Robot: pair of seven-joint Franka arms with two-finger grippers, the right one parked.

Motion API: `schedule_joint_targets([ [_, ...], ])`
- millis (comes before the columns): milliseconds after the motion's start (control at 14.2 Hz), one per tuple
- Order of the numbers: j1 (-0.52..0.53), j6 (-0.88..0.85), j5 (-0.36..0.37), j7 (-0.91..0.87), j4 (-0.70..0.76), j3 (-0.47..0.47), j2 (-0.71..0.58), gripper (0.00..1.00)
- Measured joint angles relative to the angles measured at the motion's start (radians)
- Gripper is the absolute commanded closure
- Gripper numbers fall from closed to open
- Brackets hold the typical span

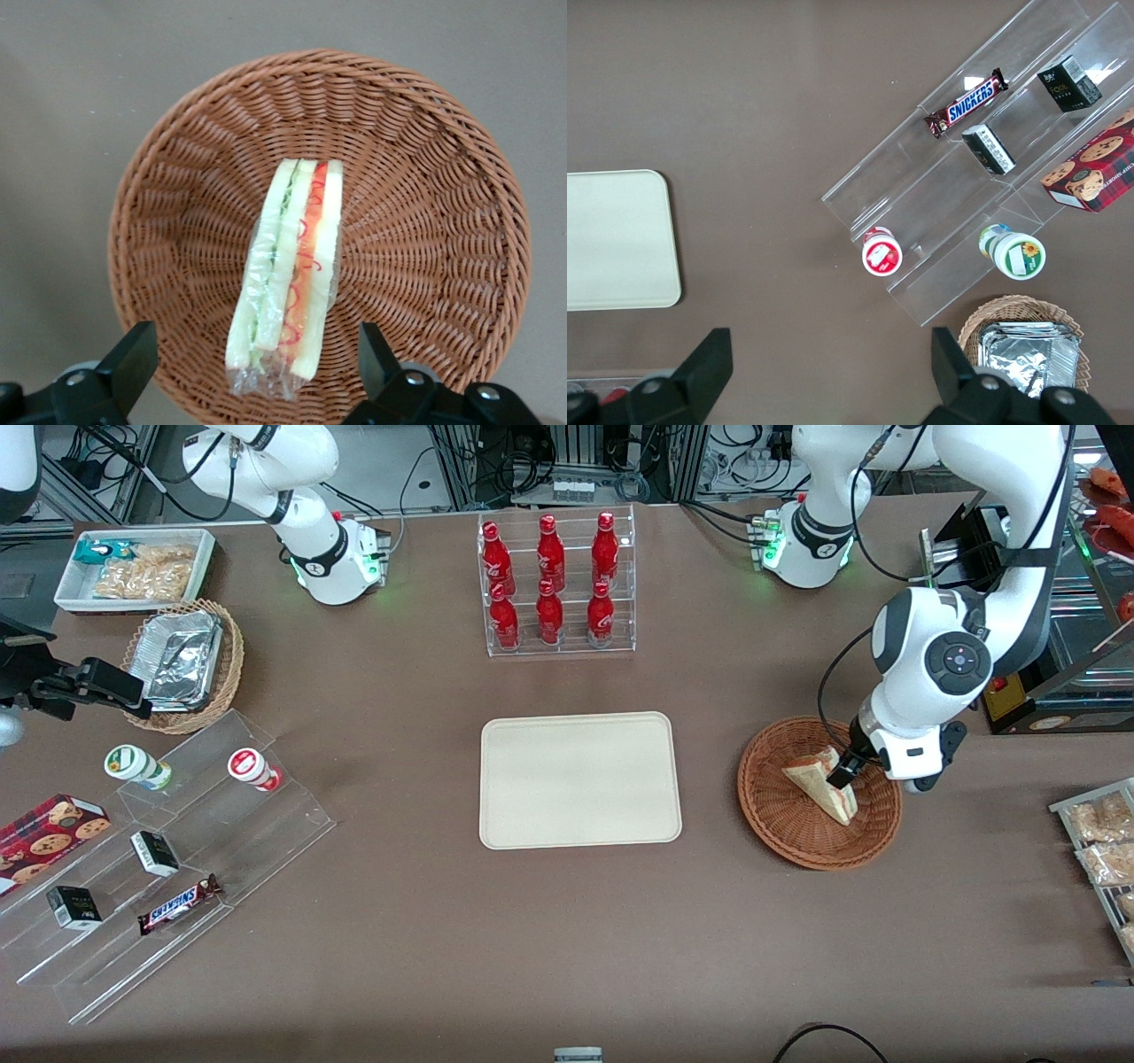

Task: Place sandwich from basket to tray
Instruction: 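Close the left gripper on the wrapped sandwich's crust edge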

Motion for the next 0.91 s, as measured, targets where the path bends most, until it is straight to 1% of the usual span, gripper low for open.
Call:
schedule_joint_targets([
  [211,0.000,0.053,0.000,0.000,-0.040,0.000,0.002,0.00],
  [633,0.000,0.125,-0.002,-0.001,-0.061,0.002,0.036,0.00],
  [844,0.000,0.139,-0.026,-0.003,-0.063,0.002,0.058,0.00],
  [914,0.000,0.149,-0.033,-0.003,-0.064,0.002,0.067,0.14],
])
